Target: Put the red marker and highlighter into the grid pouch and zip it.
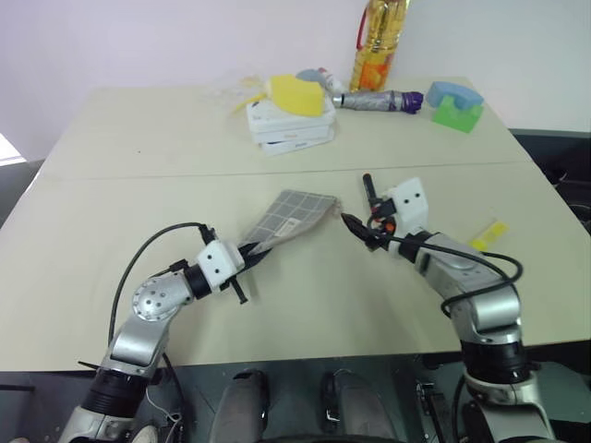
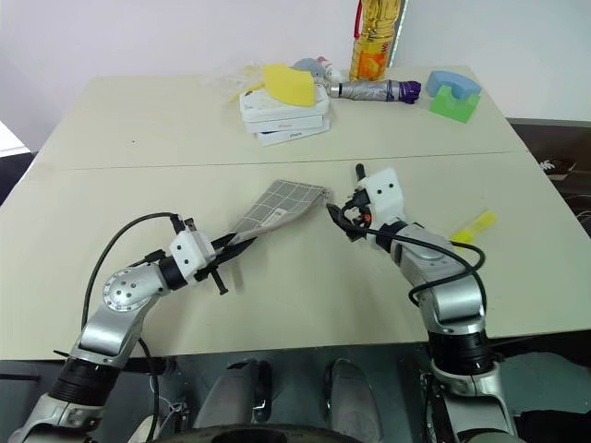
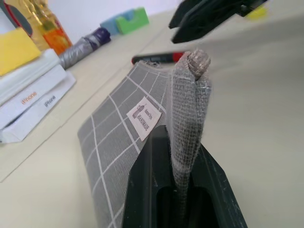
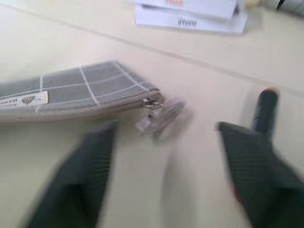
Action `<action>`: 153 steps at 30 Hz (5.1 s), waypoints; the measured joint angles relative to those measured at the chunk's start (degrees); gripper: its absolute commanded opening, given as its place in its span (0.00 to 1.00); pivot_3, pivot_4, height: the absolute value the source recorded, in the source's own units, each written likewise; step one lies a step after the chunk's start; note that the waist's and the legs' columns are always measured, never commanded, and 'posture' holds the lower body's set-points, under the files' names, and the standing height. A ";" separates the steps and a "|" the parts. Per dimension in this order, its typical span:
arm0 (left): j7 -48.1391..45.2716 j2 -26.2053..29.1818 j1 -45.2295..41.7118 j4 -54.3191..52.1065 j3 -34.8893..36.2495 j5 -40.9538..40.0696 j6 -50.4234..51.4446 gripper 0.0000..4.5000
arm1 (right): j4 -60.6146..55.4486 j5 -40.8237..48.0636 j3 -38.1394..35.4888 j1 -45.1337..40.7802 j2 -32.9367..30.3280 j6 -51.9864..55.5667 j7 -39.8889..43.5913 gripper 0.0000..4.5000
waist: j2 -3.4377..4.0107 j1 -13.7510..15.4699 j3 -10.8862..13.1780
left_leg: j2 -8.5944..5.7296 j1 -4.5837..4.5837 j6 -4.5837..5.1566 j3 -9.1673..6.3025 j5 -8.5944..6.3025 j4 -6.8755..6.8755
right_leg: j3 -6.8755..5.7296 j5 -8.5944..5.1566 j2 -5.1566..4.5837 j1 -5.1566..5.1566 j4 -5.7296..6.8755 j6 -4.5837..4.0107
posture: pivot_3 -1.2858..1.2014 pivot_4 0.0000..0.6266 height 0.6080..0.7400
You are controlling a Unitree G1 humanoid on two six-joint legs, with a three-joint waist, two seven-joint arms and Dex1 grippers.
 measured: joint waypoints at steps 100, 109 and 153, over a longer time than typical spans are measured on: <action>1.45 -7.79 -7.97 13.07 1.08 -2.72 -3.17 0.00 | -15.37 8.12 -1.69 -0.50 -12.24 8.53 10.73 0.87 | -0.07 0.03 0.04 | -0.06 -0.01 0.00 -0.18 0.00 0.10 | -0.12 0.00 0.01 0.09 -0.04 0.00 | 0.52 0.24 1.00; 1.17 -8.68 -9.06 18.06 5.36 -3.52 -10.44 0.00 | 6.14 2.22 -4.90 -5.95 1.71 12.63 -8.54 0.87 | -0.07 -0.03 0.03 | -0.07 -0.04 0.00 0.08 0.00 0.06 | -0.09 0.02 0.02 0.04 -0.01 0.00 | 0.52 0.24 1.00; -12.26 -8.89 -12.70 16.26 5.07 -13.39 3.37 0.00 | -8.17 -4.33 -1.80 6.23 -16.25 -7.76 6.68 0.08 | -0.13 0.08 0.08 | -0.08 -0.06 0.00 0.07 0.00 0.08 | -0.09 -0.01 0.01 0.06 -0.08 0.03 | 0.52 0.24 1.00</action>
